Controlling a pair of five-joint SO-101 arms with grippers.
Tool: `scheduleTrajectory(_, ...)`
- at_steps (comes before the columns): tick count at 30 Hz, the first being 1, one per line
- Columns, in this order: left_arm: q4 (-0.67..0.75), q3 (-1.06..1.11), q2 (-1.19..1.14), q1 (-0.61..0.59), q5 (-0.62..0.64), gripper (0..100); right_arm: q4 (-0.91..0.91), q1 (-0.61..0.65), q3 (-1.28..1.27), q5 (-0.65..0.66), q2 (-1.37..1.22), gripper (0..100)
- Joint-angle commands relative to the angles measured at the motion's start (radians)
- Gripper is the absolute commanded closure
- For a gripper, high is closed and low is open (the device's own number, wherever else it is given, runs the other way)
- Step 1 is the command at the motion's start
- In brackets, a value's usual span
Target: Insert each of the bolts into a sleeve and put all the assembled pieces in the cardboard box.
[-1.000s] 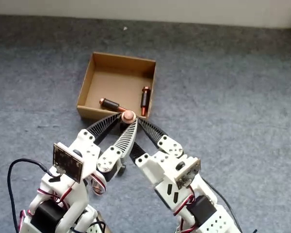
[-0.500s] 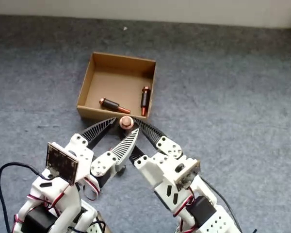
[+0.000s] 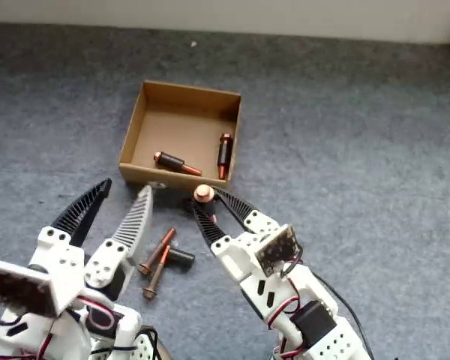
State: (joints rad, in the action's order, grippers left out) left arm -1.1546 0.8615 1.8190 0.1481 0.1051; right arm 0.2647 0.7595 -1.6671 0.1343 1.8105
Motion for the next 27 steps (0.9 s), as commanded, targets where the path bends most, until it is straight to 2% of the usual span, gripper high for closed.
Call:
scheduleTrajectory(1, -0.040, 0.064, 0.004, -0.173, -0.005, 91, 0.077, -0.097, 0.039, -0.087, 0.019, 99.4)
scheduleTrajectory(3, -0.046, 0.143, 0.004, -0.268, -0.006, 99, 0.108, -0.131, 0.068, -0.117, 0.018, 99.4)
scheduleTrajectory(7, -0.043, 0.348, 0.004, -0.473, -0.006, 98, 0.148, -0.168, 0.108, -0.106, 0.016, 99.4)
scheduleTrajectory(10, -0.003, 0.473, 0.004, -0.556, -0.006, 99, 0.148, -0.170, 0.139, -0.106, 0.001, 99.4)
scheduleTrajectory(13, 0.037, 0.578, 0.002, -0.627, -0.006, 99, 0.114, -0.168, 0.203, -0.106, -0.127, 99.4)
scheduleTrajectory(18, 0.176, 0.714, 0.002, -0.662, -0.008, 99, -0.027, -0.168, 0.375, -0.106, -0.519, 99.4)
scheduleTrajectory(21, 0.241, 0.771, 0.002, -0.654, -0.089, 99, -0.131, -0.168, 0.501, -0.106, -0.760, 99.4)
scheduleTrajectory(27, 0.278, 0.812, 0.002, -0.654, -0.124, 99, -0.401, -0.170, 0.685, -0.106, -1.161, 99.4)
